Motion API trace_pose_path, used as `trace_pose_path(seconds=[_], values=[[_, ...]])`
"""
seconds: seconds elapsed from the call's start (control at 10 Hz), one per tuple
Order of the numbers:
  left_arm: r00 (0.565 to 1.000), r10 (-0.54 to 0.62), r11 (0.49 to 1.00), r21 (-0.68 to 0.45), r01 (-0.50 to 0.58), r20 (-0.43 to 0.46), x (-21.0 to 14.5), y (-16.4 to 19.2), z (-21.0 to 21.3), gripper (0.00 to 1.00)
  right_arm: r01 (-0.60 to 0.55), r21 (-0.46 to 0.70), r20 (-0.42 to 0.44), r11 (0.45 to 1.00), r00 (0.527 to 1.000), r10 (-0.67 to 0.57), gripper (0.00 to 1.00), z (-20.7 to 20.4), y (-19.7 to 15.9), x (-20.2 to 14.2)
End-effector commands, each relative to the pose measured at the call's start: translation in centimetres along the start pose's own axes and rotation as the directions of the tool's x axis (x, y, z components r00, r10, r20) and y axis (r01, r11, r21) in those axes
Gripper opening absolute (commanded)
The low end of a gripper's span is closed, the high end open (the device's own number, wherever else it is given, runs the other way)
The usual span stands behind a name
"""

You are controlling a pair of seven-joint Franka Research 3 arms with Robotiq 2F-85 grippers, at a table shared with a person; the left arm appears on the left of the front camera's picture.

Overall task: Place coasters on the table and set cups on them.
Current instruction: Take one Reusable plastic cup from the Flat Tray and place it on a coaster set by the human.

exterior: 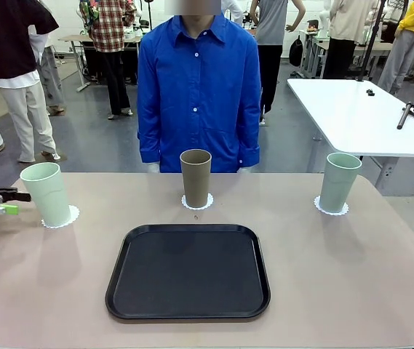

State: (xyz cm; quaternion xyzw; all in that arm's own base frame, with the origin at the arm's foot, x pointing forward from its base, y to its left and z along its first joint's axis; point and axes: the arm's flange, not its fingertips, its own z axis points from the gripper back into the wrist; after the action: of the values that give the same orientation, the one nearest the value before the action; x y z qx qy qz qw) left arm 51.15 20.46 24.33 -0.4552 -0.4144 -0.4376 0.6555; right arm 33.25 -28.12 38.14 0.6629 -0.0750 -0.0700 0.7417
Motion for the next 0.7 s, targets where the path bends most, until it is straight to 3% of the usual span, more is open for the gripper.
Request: trace_pose_path(seconds=[0.0,0.2,0.4,0.6], values=[[0.979,0.178,0.962,0.225,-0.153,-0.096,5.2,-3.9,0.0,1.00,-0.005,-0.004,0.002,1.000,1.000,0.005,1.00,0.0,0.1,0.0],[0.941,0.269,0.927,0.319,-0.195,-0.207,8.4,-5.7,0.6,1.00,-0.005,-0.004,0.002,1.000,1.000,0.005,1.00,0.0,0.1,0.0],[0.902,0.351,0.886,0.400,-0.234,-0.252,11.7,-7.4,1.1,1.00,-0.005,-0.004,0.002,1.000,1.000,0.005,1.00,0.0,0.1,0.0],[0.883,0.350,0.870,0.458,-0.182,-0.314,15.9,-10.8,0.8,1.00,-0.005,-0.004,0.002,1.000,1.000,0.005,1.00,0.0,0.1,0.0]])
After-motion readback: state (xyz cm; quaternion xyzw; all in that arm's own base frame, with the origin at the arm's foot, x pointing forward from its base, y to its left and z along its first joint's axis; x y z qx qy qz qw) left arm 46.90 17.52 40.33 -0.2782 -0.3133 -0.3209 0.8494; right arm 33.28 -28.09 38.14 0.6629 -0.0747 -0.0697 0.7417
